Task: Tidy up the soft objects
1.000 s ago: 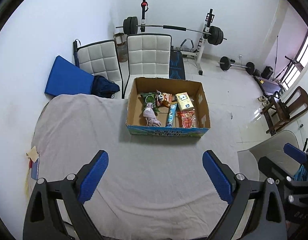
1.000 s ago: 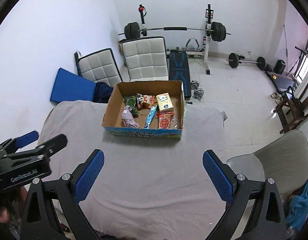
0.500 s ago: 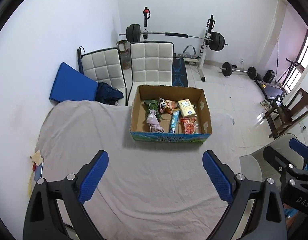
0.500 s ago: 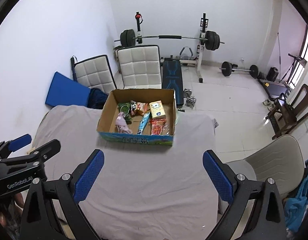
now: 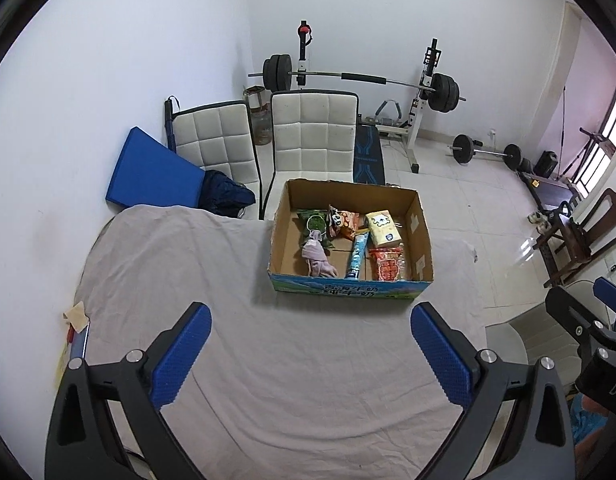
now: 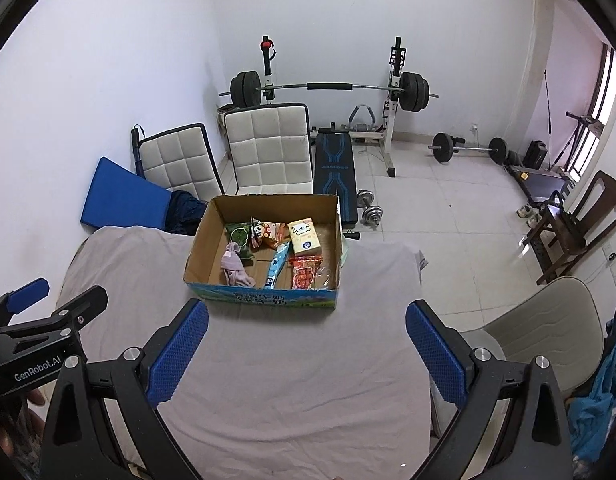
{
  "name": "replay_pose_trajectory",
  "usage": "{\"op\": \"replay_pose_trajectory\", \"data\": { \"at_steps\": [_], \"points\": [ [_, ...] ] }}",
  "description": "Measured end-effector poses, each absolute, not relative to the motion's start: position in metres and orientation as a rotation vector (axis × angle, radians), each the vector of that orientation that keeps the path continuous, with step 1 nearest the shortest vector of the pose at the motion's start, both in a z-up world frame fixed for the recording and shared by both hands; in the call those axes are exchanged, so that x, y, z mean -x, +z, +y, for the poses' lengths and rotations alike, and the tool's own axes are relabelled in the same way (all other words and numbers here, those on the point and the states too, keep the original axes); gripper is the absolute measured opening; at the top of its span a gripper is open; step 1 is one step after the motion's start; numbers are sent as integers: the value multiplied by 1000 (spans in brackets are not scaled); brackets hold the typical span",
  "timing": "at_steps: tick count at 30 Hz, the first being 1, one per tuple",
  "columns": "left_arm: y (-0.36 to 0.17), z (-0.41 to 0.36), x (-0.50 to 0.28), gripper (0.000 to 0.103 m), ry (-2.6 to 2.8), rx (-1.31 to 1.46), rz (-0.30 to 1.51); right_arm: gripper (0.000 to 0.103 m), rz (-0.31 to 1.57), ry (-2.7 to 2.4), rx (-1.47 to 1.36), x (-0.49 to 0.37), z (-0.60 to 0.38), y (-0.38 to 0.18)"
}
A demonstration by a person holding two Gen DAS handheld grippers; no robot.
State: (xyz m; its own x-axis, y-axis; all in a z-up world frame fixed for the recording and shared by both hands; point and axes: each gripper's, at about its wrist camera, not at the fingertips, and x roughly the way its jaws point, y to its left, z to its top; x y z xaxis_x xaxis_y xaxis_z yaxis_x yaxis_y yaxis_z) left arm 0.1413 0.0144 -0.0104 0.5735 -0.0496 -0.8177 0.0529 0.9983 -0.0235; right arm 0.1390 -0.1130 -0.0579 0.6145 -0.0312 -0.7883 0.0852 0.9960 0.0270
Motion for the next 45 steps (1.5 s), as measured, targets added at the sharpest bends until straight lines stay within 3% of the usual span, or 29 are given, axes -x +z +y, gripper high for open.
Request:
{"op": "replay_pose_trajectory", "data": {
  "at_steps": [45],
  "points": [
    [-13, 21, -141, 103, -25, 6, 962, 101, 904, -70, -43, -152, -112, -64]
  ]
}}
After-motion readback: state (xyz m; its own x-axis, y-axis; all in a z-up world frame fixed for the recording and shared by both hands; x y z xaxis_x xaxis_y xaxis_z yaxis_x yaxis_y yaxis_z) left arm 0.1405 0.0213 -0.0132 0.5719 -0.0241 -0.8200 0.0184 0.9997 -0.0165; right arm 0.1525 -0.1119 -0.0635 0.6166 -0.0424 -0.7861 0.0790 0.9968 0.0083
